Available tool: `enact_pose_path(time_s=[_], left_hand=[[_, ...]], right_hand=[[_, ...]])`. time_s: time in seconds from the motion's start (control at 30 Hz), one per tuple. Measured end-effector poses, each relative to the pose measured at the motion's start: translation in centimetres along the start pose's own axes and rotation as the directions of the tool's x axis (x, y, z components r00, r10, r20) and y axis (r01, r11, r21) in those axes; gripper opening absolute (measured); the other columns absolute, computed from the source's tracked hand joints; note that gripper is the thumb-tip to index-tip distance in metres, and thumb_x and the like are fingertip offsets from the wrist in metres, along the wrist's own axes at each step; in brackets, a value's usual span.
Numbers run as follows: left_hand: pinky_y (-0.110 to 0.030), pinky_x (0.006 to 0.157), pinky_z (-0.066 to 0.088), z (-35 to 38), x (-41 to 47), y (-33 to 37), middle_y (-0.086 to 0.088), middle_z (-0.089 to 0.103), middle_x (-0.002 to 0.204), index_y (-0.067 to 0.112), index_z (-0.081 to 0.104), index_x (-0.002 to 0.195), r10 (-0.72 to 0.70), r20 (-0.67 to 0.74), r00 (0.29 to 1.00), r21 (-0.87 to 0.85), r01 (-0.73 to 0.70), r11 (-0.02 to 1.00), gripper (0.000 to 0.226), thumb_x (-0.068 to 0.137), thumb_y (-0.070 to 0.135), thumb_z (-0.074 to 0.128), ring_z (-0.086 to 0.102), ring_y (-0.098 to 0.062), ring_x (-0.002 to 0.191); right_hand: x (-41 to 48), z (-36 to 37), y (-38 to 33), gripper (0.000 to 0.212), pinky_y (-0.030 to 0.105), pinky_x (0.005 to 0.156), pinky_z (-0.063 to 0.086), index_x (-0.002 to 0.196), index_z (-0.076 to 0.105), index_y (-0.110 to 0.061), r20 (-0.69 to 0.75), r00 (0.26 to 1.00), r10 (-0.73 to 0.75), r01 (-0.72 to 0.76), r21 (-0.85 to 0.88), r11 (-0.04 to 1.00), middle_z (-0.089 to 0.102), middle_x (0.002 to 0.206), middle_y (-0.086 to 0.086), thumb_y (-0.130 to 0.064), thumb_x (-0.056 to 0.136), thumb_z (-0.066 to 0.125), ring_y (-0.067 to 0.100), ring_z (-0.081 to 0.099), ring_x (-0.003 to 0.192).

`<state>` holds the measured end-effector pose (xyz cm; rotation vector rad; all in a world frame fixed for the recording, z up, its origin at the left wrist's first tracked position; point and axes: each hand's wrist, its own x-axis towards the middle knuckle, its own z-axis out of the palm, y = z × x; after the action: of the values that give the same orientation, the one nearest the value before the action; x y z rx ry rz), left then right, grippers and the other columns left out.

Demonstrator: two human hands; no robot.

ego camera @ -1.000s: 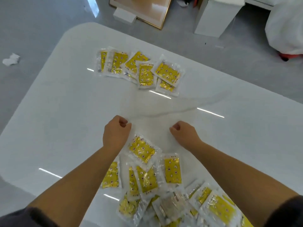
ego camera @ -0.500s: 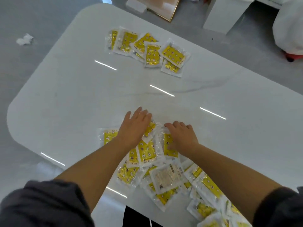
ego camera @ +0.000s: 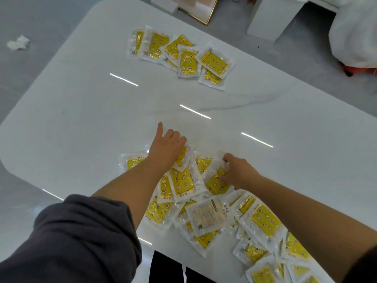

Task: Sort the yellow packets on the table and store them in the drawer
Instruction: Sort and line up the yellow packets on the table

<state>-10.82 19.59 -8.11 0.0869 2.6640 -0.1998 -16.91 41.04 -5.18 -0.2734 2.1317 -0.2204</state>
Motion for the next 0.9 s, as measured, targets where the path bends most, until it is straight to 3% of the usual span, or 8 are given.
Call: enact_pose_path(time_s=[0.17, 0.27, 0.33, 0.47, 0.6, 0.67, 0.77, 0.9], left_hand=[[-0.056, 0.113, 0.014, 0.2, 0.2, 0.3, -0.008, 0.041, 0.135, 0.015, 0.036, 0.136, -0.083, 0.039, 0.996, -0.004, 0.084, 0.996, 0.066, 0.080, 0.024, 0.068, 0.038, -0.027, 0.128], [-0.043, 0.105, 0.028, 0.3, -0.1, 0.3, -0.005, 0.052, 0.122, 0.012, 0.040, 0.127, -0.142, 0.044, 0.989, -0.113, 0.146, 0.983, 0.053, 0.082, 0.019, 0.067, 0.049, -0.026, 0.116], [-0.035, 0.087, 0.035, 0.4, -0.7, -0.2, -0.002, 0.059, 0.102, 0.014, 0.044, 0.113, -0.184, 0.034, 0.982, -0.297, 0.185, 0.937, 0.033, 0.085, 0.014, 0.062, 0.059, -0.025, 0.097], [-0.030, 0.056, 0.032, 1.2, -3.9, -3.0, 0.002, 0.046, 0.074, 0.015, 0.043, 0.081, -0.442, 0.145, 0.885, -0.752, 0.389, 0.532, 0.017, 0.088, 0.019, 0.058, 0.049, -0.020, 0.071], [-0.031, 0.053, 0.040, 3.3, -8.6, -4.9, -0.014, 0.051, 0.083, 0.009, 0.047, 0.070, -0.597, 0.356, 0.719, -0.762, 0.593, 0.260, 0.029, 0.079, 0.028, 0.067, 0.057, -0.032, 0.077], [-0.039, 0.070, 0.051, 3.9, -10.1, -4.6, -0.018, 0.055, 0.102, 0.009, 0.058, 0.084, -0.613, 0.481, 0.627, -0.692, 0.701, 0.174, 0.031, 0.078, 0.037, 0.069, 0.060, -0.035, 0.094], [-0.038, 0.082, 0.047, 4.4, -11.0, -4.0, -0.016, 0.043, 0.122, 0.011, 0.060, 0.114, -0.606, 0.618, 0.500, -0.638, 0.770, -0.015, 0.045, 0.080, 0.040, 0.069, 0.053, -0.035, 0.108], [-0.033, 0.072, 0.047, 4.9, -10.7, -3.0, -0.017, 0.037, 0.125, 0.006, 0.056, 0.110, -0.585, 0.658, 0.475, -0.659, 0.738, -0.143, 0.034, 0.084, 0.025, 0.065, 0.051, -0.028, 0.084]], right_hand=[[0.5, -0.1, 0.0, 0.057, 0.023, 0.051, 0.049, 0.117, 0.048, -0.016, -0.012, 0.992, 0.126, -0.116, 0.319, 0.941, 0.058, 0.099, 0.007, -0.019, 0.072, 0.083, 0.016, 0.059, 0.067], [0.5, 0.2, -0.4, 0.050, 0.014, 0.042, 0.041, 0.111, 0.055, -0.011, 0.003, 0.985, 0.175, -0.139, 0.626, 0.767, 0.065, 0.102, 0.011, -0.014, 0.071, 0.084, 0.015, 0.061, 0.070], [0.2, 0.4, -0.7, 0.043, 0.012, 0.041, 0.041, 0.107, 0.057, -0.010, 0.009, 0.984, 0.178, -0.129, 0.725, 0.677, 0.066, 0.100, 0.011, -0.009, 0.072, 0.082, 0.015, 0.062, 0.071], [-0.5, -0.4, -0.9, 0.029, 0.029, 0.067, 0.048, 0.096, 0.063, -0.011, -0.167, 0.967, 0.191, -0.056, 0.593, 0.803, 0.065, 0.087, 0.006, -0.013, 0.073, 0.080, 0.021, 0.061, 0.075], [-1.5, -1.8, -1.6, 0.016, 0.032, 0.065, 0.043, 0.088, 0.066, -0.005, -0.375, 0.895, 0.243, 0.074, 0.661, 0.747, 0.059, 0.076, 0.006, -0.018, 0.079, 0.069, 0.019, 0.052, 0.069], [-1.9, -1.8, -2.9, 0.024, 0.035, 0.066, 0.046, 0.092, 0.064, 0.000, -0.327, 0.917, 0.226, 0.102, 0.744, 0.661, 0.058, 0.079, 0.009, -0.023, 0.083, 0.065, 0.022, 0.054, 0.071], [-3.0, -0.6, -5.5, 0.016, 0.036, 0.072, 0.054, 0.093, 0.061, -0.016, -0.150, 0.979, 0.138, 0.028, 0.772, 0.635, 0.065, 0.089, 0.008, -0.029, 0.096, 0.053, 0.024, 0.064, 0.078], [-3.5, 1.7, -7.2, 0.021, 0.045, 0.081, 0.057, 0.111, 0.057, -0.020, 0.111, 0.994, 0.016, -0.106, 0.885, 0.454, 0.069, 0.100, 0.006, -0.033, 0.101, 0.043, 0.025, 0.068, 0.091]])
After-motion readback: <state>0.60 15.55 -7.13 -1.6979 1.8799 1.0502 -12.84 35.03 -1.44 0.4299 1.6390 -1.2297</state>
